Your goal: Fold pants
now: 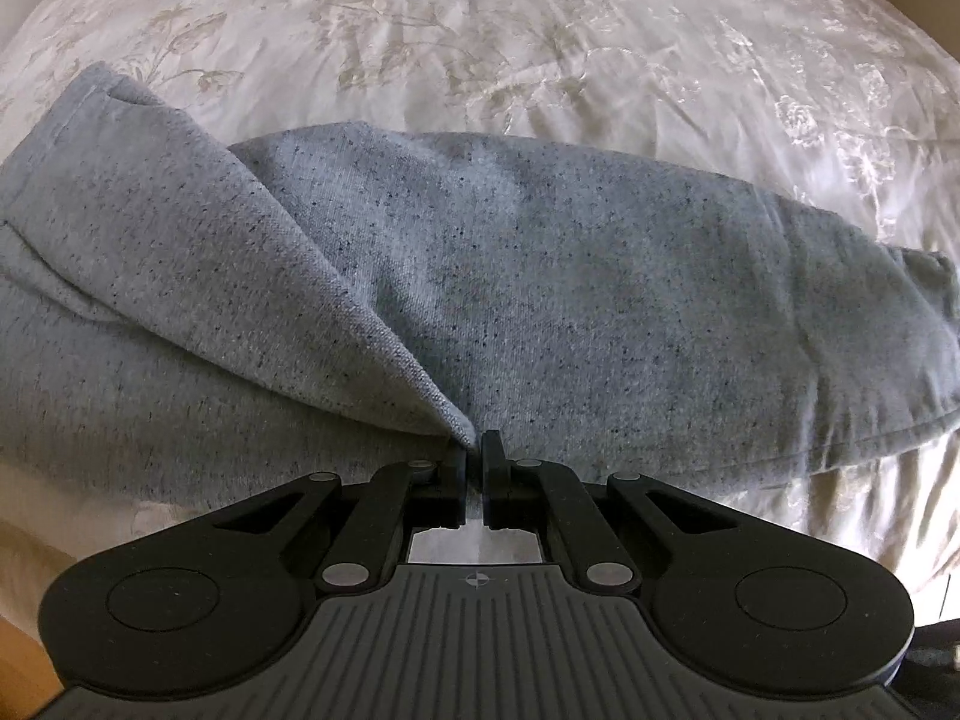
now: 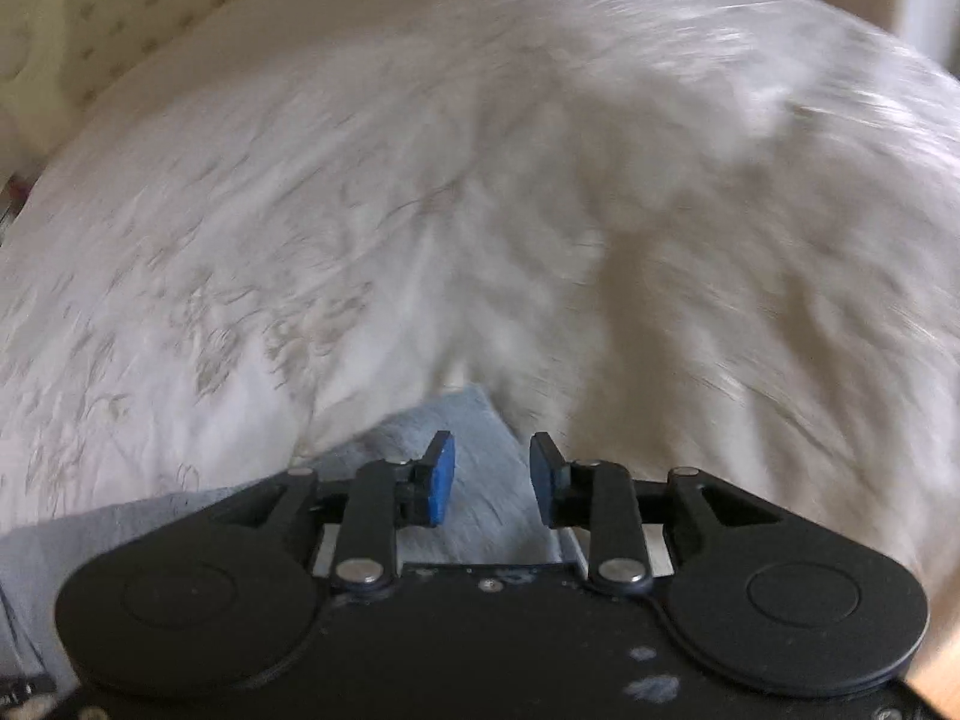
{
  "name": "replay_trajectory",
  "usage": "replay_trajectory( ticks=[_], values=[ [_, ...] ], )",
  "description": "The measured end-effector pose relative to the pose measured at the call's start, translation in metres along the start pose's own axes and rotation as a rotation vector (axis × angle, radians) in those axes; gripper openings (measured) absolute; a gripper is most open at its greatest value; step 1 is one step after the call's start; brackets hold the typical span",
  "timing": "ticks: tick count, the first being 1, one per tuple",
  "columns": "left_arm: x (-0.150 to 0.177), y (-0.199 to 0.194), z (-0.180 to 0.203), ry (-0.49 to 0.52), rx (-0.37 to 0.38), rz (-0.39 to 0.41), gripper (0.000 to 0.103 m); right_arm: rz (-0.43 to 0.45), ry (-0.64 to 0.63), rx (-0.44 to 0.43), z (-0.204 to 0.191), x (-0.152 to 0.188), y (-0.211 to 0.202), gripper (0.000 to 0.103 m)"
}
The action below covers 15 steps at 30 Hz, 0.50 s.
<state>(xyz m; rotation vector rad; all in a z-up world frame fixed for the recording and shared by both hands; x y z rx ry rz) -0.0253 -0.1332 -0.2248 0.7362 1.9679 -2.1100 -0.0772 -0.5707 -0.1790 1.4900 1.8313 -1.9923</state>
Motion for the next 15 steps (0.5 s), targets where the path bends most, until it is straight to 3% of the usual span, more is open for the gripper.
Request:
replay_trajectory(
  ticks=[3, 7, 9, 11, 15],
  values=[
    [-0.002, -0.001, 0.001, -0.009, -0.007, 0.003, 0.004, -0.048, -0.096, -0.023, -0.006, -0.003, 0.031, 0.032],
    [0.001, -0.004, -0.001, -0.018, -0.013, -0.002, 0.004, -0.094, -0.106, -0.088, -0.009, 0.0, 0.054, 0.034],
    [0.0, -0.003, -0.001, -0.032, -0.018, -0.002, 0.004, -0.092, -0.097, -0.139, -0.014, -0.002, 0.054, 0.003],
    [-0.001, -0.004, -0.001, -0.042, -0.02, 0.005, 0.004, -0.075, -0.12, -0.145, -0.018, -0.007, 0.046, 0.003],
    [-0.005, 0.0, 0.006, -0.027, -0.019, 0.014, 0.004, -0.006, -0.183, -0.051, -0.022, -0.018, 0.048, 0.003]
  ],
)
Point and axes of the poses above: each gripper's, at about its wrist camera, not at the fingertips, and y roughly the way its jaws point, z to its right, x to its underside, the point moved 7 cm from there along y, roughly the way its jaws point, and after that the axes turned 12 degrees about z, right-handed, at the moved point
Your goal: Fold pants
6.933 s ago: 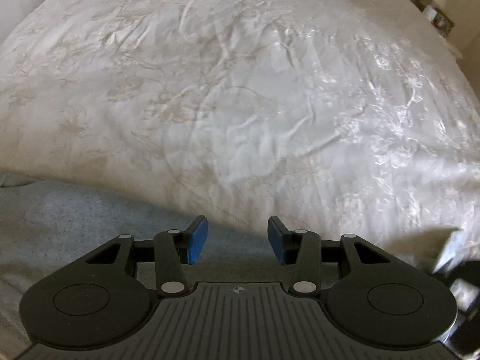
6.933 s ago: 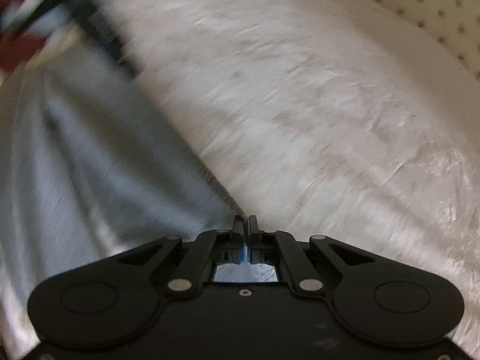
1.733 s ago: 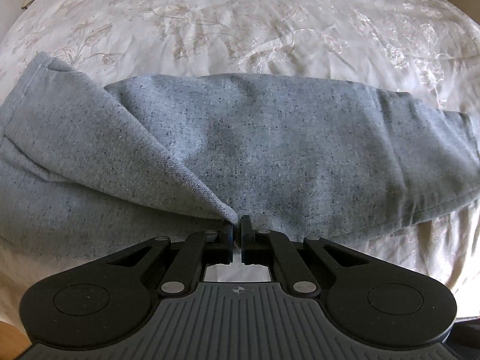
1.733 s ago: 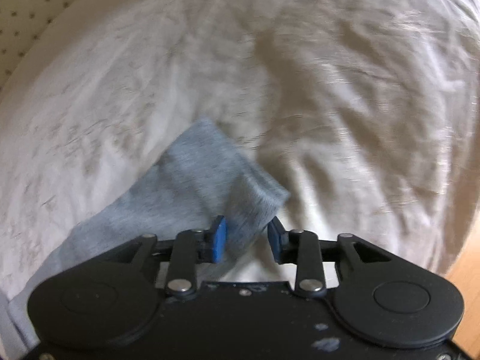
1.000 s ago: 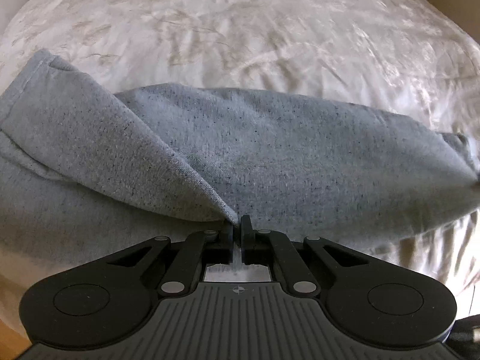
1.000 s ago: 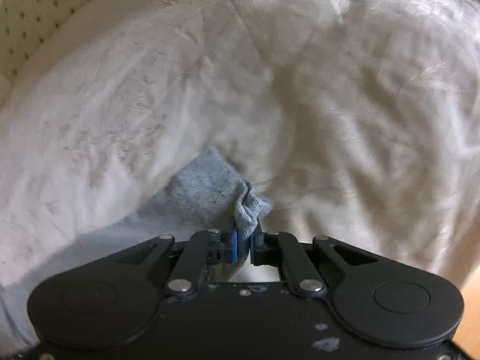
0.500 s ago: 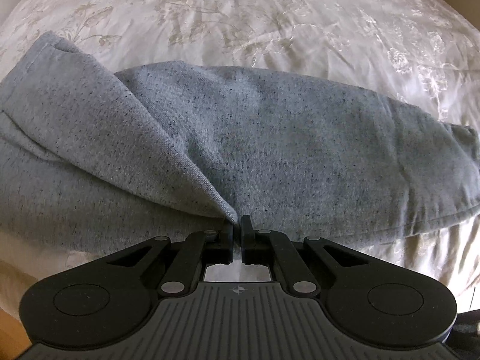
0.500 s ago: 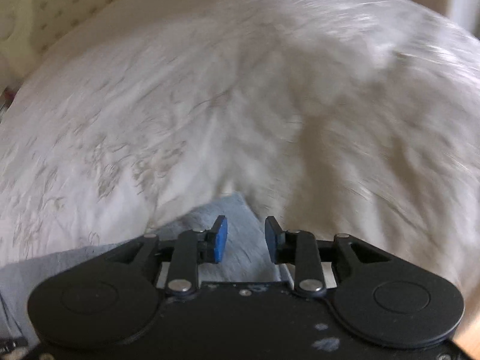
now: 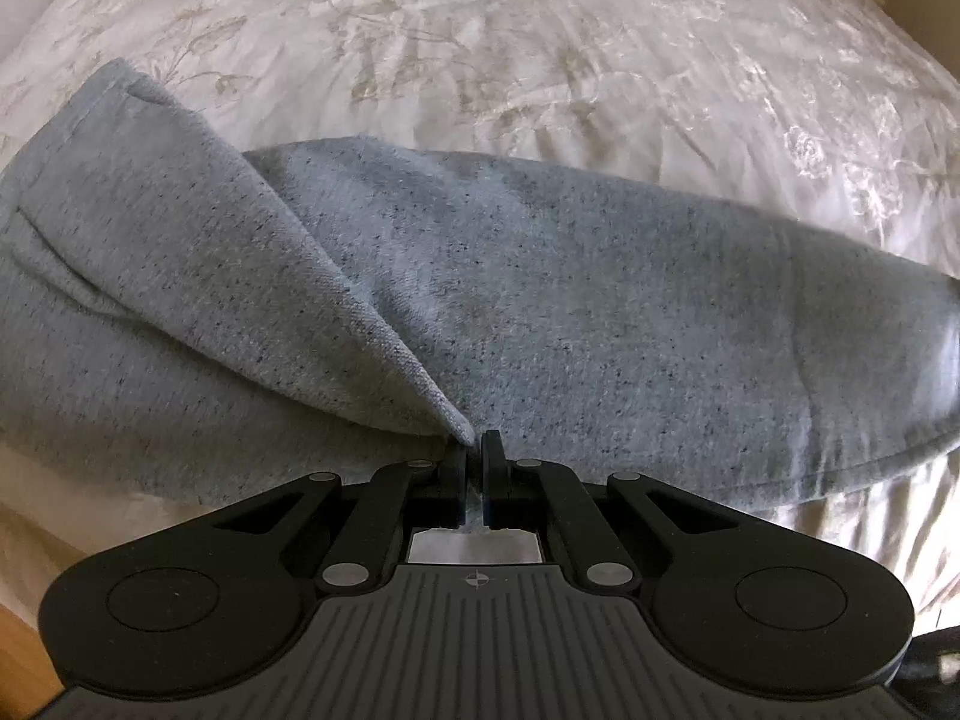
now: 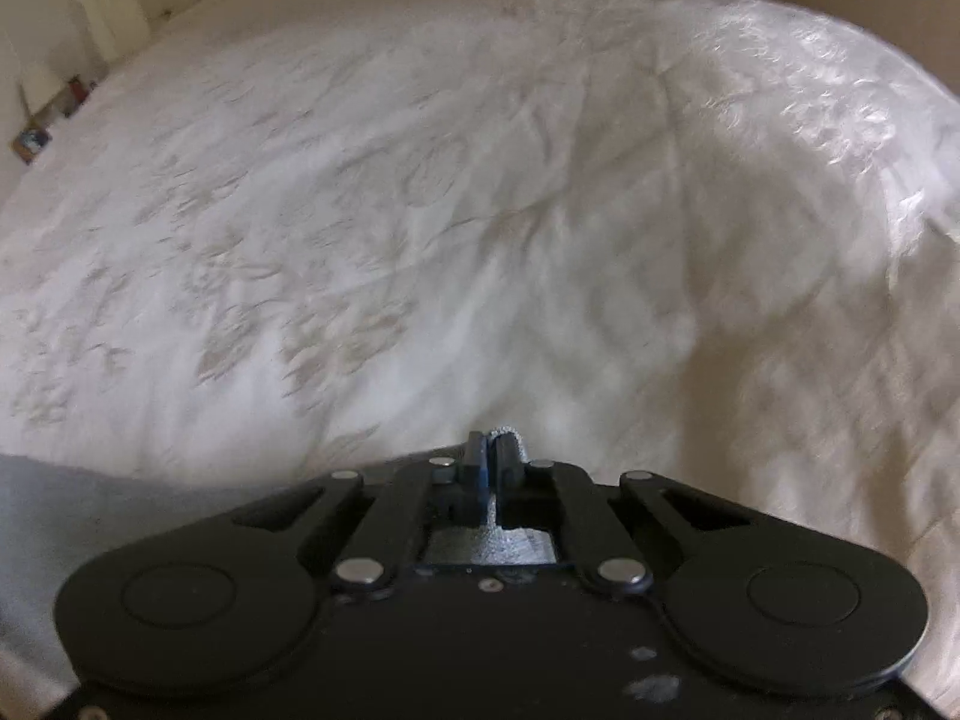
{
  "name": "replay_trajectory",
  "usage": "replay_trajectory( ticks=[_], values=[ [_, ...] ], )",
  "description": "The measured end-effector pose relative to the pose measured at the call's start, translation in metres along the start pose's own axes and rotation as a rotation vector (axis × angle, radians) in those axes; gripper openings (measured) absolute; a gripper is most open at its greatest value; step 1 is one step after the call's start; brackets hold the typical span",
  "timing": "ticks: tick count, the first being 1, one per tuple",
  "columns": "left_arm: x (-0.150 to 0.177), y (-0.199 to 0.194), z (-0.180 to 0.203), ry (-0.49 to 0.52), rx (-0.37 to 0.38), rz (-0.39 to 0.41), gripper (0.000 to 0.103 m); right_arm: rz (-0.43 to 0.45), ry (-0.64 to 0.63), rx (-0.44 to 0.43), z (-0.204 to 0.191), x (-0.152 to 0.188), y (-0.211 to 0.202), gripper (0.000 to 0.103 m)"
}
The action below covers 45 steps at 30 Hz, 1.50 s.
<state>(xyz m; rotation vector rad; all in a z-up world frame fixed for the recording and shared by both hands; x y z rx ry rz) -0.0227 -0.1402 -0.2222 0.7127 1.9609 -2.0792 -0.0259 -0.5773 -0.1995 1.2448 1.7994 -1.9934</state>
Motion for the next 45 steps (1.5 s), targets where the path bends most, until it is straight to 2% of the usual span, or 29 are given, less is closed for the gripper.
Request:
replay_trajectory(
  ticks=[3, 4, 6, 7, 8, 9, 10, 12, 14, 18, 22, 25, 32, 37, 40, 45],
  values=[
    [0.004, 0.009, 0.002, 0.047, -0.015, -0.037, 0.005, -0.056, 0.007, 0.033, 0.002, 0.015, 0.016, 0.003],
    [0.005, 0.01, 0.002, 0.049, -0.012, -0.043, 0.005, -0.068, 0.0, 0.04, 0.0, 0.019, 0.019, 0.007],
    [0.002, 0.006, -0.001, 0.018, 0.04, -0.032, 0.005, -0.077, 0.026, 0.065, -0.002, 0.023, 0.022, 0.016],
    [0.0, 0.002, -0.004, 0.002, 0.06, -0.021, 0.006, -0.062, 0.04, 0.079, -0.002, 0.021, 0.019, 0.03],
    [-0.002, -0.002, -0.007, -0.004, 0.077, -0.01, 0.007, -0.042, 0.054, 0.09, -0.003, 0.018, 0.015, 0.035],
    [-0.004, -0.007, -0.009, 0.005, 0.096, -0.002, 0.012, -0.023, 0.061, 0.099, -0.003, 0.016, 0.012, 0.035],
    [-0.005, -0.011, -0.01, 0.021, 0.112, 0.004, 0.024, -0.002, 0.063, 0.108, -0.004, 0.012, 0.008, 0.035],
    [-0.006, -0.023, -0.012, 0.058, 0.138, 0.025, 0.036, 0.056, 0.058, 0.124, -0.01, 0.002, -0.005, 0.035],
    [-0.01, -0.034, -0.019, 0.075, 0.141, 0.058, 0.037, 0.106, 0.059, 0.119, -0.021, -0.009, -0.012, 0.035],
    [-0.02, -0.045, -0.048, 0.058, 0.14, 0.101, 0.039, 0.153, 0.056, 0.031, -0.064, -0.025, -0.026, 0.036],
    [-0.032, -0.039, -0.102, 0.039, 0.121, 0.115, 0.039, 0.131, 0.056, -0.112, -0.13, -0.03, -0.027, 0.036],
    [-0.039, -0.033, -0.151, 0.04, 0.097, 0.119, 0.039, 0.094, 0.043, -0.223, -0.197, -0.024, -0.027, 0.037],
    [-0.063, -0.013, -0.269, 0.047, 0.074, 0.122, 0.039, -0.019, -0.021, -0.448, -0.385, 0.006, -0.029, 0.039],
    [-0.084, 0.005, -0.322, 0.067, 0.062, 0.114, 0.039, -0.11, -0.089, -0.595, -0.506, 0.027, -0.016, 0.042],
    [-0.094, 0.018, -0.341, 0.052, 0.079, 0.101, 0.039, -0.14, -0.138, -0.623, -0.56, 0.033, -0.002, 0.043],
    [-0.098, 0.046, -0.363, 0.002, 0.096, 0.034, 0.039, -0.179, -0.169, -0.635, -0.616, 0.032, 0.029, 0.045]
  ],
)
Point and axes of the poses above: each gripper's, at about its wrist camera, not at the fingertips, and y roughly the way its jaws point, z to its right, x to its underside, the point moved 7 cm from there along y, roughly the way its jaws point, and after that the axes turned 12 degrees about z, right-handed, at the moved point
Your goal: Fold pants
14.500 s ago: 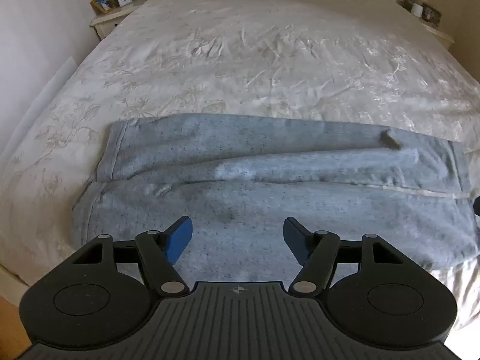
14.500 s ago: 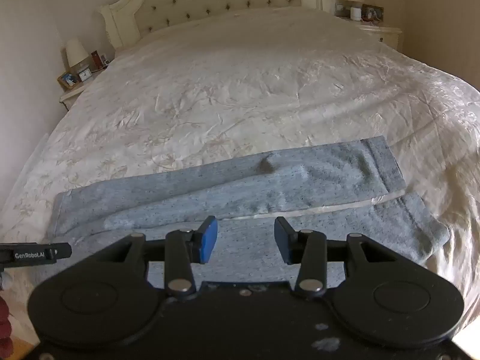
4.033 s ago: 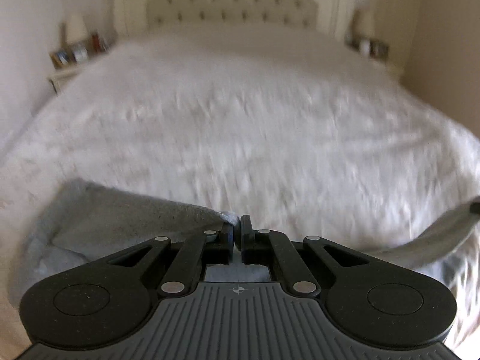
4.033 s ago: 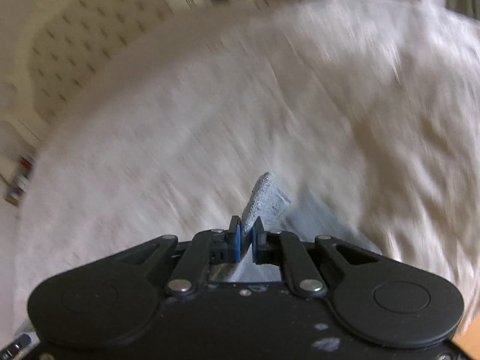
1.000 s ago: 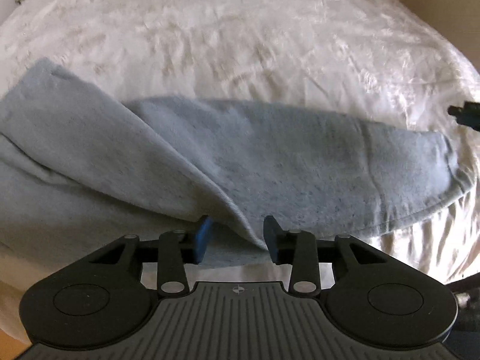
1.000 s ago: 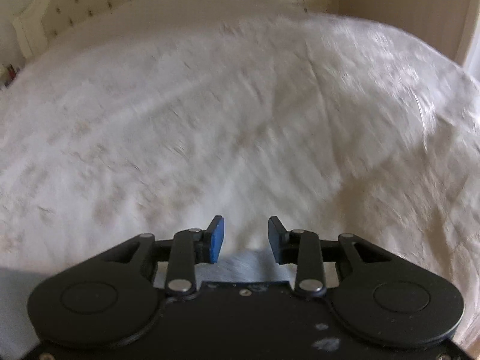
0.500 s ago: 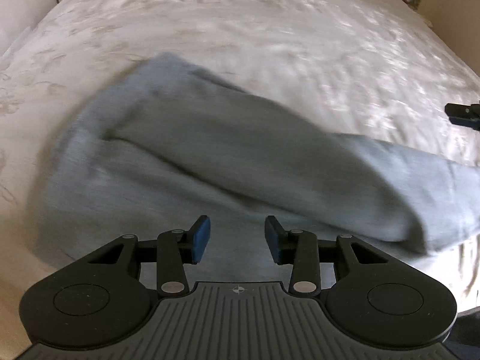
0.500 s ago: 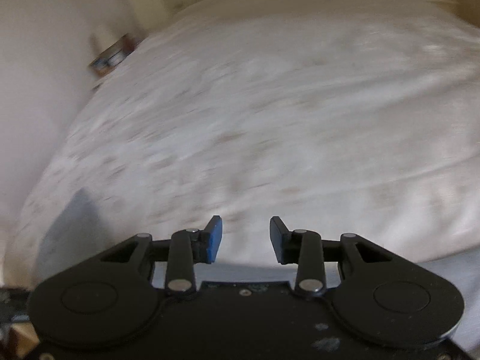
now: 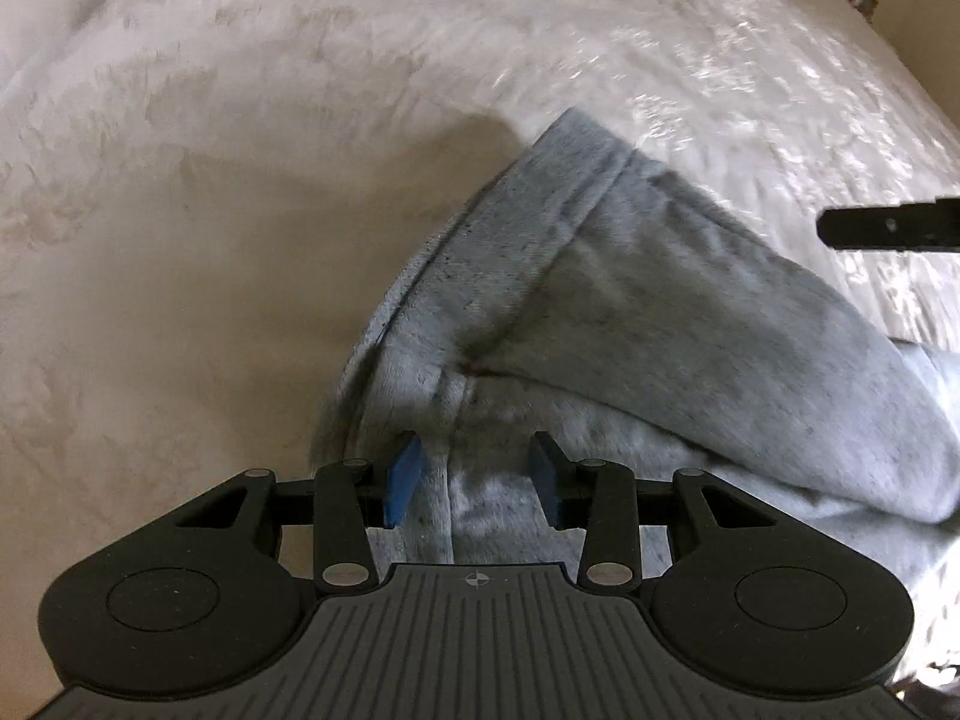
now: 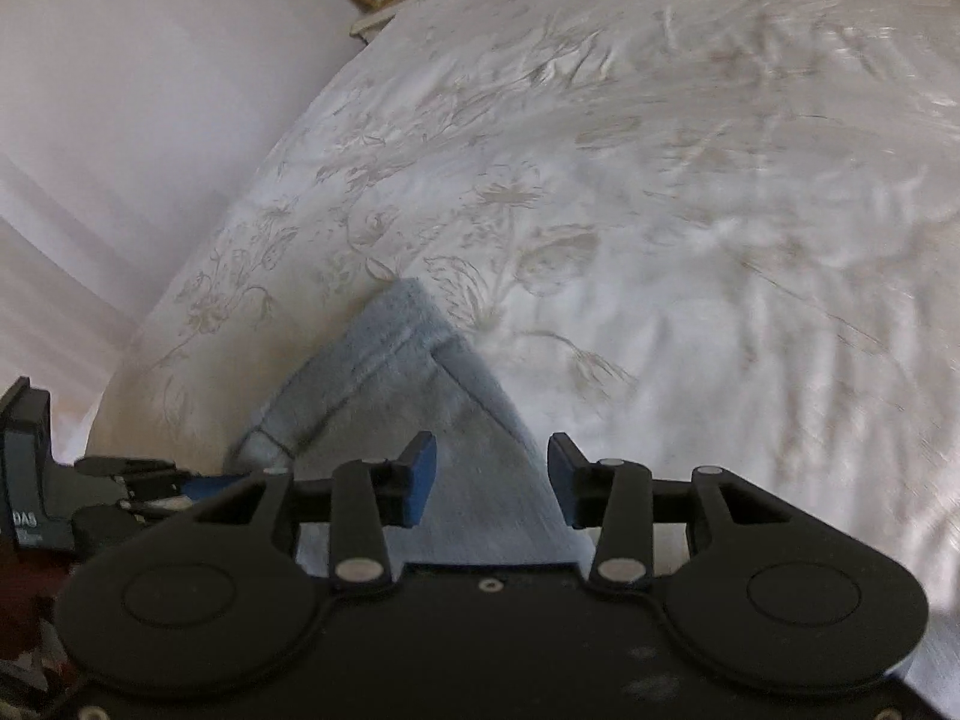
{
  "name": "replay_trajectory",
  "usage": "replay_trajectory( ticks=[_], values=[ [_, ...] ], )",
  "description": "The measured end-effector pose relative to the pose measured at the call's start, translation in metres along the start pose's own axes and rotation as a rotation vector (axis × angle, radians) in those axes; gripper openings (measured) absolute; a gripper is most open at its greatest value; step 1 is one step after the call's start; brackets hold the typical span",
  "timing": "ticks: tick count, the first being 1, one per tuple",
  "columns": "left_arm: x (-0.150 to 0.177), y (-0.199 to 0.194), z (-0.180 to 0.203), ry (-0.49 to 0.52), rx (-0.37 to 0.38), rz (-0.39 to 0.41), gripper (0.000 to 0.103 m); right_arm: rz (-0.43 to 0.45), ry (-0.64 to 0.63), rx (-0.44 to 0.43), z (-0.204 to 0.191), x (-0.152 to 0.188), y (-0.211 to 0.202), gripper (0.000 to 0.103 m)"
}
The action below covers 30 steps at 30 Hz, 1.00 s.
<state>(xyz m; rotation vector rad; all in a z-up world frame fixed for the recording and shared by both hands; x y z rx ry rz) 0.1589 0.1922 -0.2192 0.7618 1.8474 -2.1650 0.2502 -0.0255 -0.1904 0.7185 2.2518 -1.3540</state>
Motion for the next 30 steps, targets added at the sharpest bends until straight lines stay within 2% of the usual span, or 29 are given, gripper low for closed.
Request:
replay_trajectory(
  ticks=[7, 14, 18, 19, 21, 22, 26, 30],
  values=[
    [-0.004, 0.03, -0.019, -0.092, 0.044, -0.09, 0.039, -0.063, 0.064, 0.009, 0.002, -0.011, 0.052, 0.047],
    [-0.004, 0.031, -0.023, -0.121, 0.08, -0.097, 0.039, -0.175, 0.127, -0.034, 0.009, 0.002, 0.09, 0.051],
    [-0.006, 0.032, -0.024, -0.119, 0.075, -0.106, 0.039, -0.226, 0.22, -0.124, 0.005, 0.009, 0.101, 0.051],
    [-0.007, 0.032, -0.025, -0.12, 0.077, -0.111, 0.039, -0.212, 0.216, -0.143, 0.001, 0.009, 0.1, 0.046],
    [-0.008, 0.031, -0.025, -0.126, 0.085, -0.116, 0.039, -0.156, 0.164, -0.164, -0.01, 0.003, 0.086, 0.02],
    [-0.009, 0.03, -0.026, -0.131, 0.091, -0.115, 0.039, -0.133, 0.143, -0.163, -0.016, -0.001, 0.079, 0.011],
    [-0.013, 0.016, -0.035, -0.183, 0.122, -0.096, 0.039, -0.034, 0.107, -0.237, -0.049, -0.012, 0.033, 0.011],
    [-0.016, -0.008, -0.05, -0.198, 0.106, -0.038, 0.039, -0.012, -0.03, -0.292, -0.096, 0.006, -0.004, 0.011]
  ],
)
Point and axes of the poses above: each gripper's, at about its wrist camera, not at the fingertips, and y roughly the way its jaws point, z to its right, x to its underside, the point moved 7 cm from there along y, roughly the way its jaws point, and after that the axes turned 12 degrees about z, right-handed, at the moved point
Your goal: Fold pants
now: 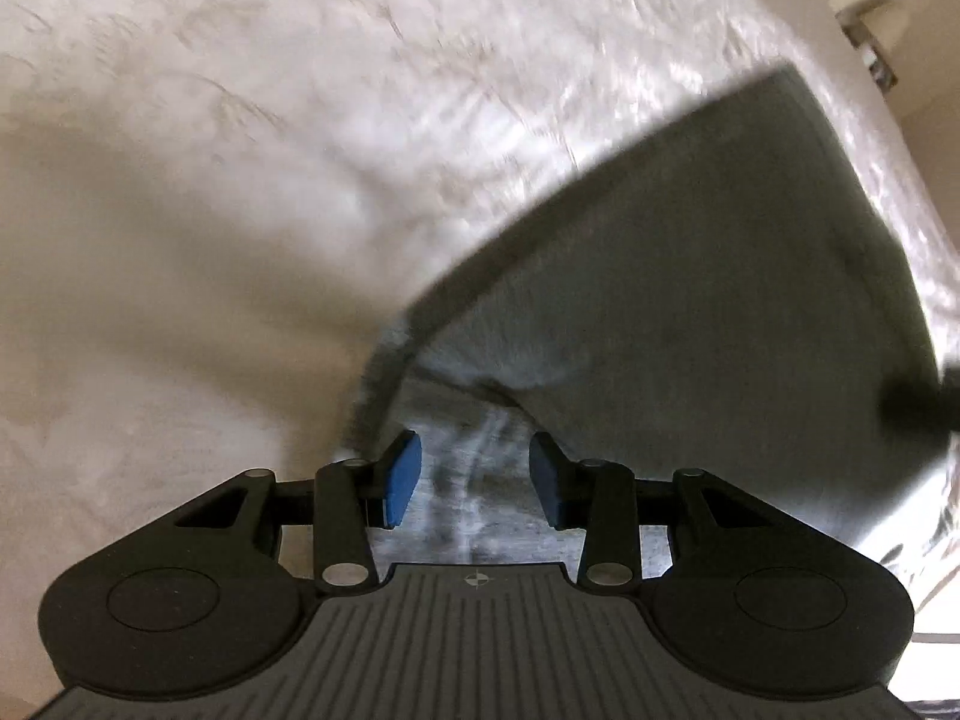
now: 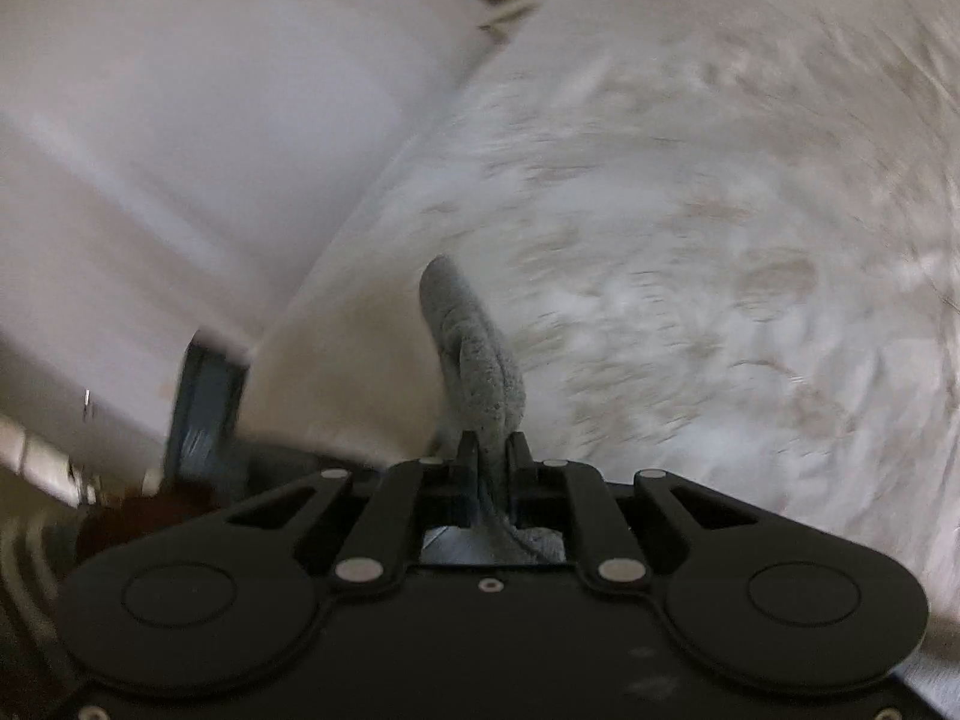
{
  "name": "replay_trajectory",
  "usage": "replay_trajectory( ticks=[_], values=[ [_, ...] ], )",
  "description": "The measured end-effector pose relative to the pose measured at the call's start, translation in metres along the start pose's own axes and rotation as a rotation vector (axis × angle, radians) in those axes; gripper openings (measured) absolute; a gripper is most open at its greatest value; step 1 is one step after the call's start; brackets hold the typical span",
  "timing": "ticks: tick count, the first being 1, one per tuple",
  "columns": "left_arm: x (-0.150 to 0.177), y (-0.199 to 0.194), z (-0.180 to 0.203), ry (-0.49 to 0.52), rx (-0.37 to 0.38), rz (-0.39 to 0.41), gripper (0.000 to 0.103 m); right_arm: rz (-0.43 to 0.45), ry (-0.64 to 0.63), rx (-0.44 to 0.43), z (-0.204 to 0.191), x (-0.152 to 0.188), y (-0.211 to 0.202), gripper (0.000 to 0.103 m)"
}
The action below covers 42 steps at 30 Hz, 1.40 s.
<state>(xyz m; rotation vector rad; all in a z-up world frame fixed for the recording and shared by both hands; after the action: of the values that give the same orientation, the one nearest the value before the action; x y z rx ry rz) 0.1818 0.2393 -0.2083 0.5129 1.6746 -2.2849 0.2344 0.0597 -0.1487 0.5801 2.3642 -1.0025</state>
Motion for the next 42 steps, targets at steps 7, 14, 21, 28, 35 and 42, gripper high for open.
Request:
replay_trajectory(
  ticks=[7, 14, 21, 28, 35, 42],
  values=[
    [0.003, -0.046, -0.031, -0.002, -0.101, 0.074, 0.039, -0.108, -0.193, -0.077, -0.071, 0.071, -0.006, 0.01],
    [0.0, -0.079, -0.025, -0.032, -0.148, 0.193, 0.039, -0.216, -0.273, -0.096, -0.094, 0.141, 0.009, 0.008],
    [0.013, -0.055, 0.031, 0.08, -0.029, 0.16, 0.039, -0.194, -0.227, -0.057, -0.092, 0.146, 0.006, 0.012],
    [0.089, -0.004, 0.046, 0.169, -0.012, -0.065, 0.039, -0.066, -0.083, 0.109, -0.05, 0.124, -0.045, 0.022],
    [0.093, -0.017, 0.043, 0.092, -0.03, -0.052, 0.039, 0.026, 0.046, 0.317, 0.028, 0.1, -0.105, 0.031],
    [0.058, -0.036, 0.07, 0.068, -0.064, 0.058, 0.039, 0.084, 0.121, 0.431, 0.107, 0.053, -0.125, 0.036]
  ],
)
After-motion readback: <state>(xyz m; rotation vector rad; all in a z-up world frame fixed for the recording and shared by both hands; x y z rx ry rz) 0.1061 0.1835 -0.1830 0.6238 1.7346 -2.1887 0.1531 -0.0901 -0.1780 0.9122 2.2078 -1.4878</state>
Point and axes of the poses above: each gripper's, at about its wrist camera, not at the fingertips, and y roughly the way its jaws point, z to its right, x to its underside, the point moved 7 cm from there along y, roughly the way its jaws point, and after that the axes turned 12 degrees about z, right-handed, at the moved point
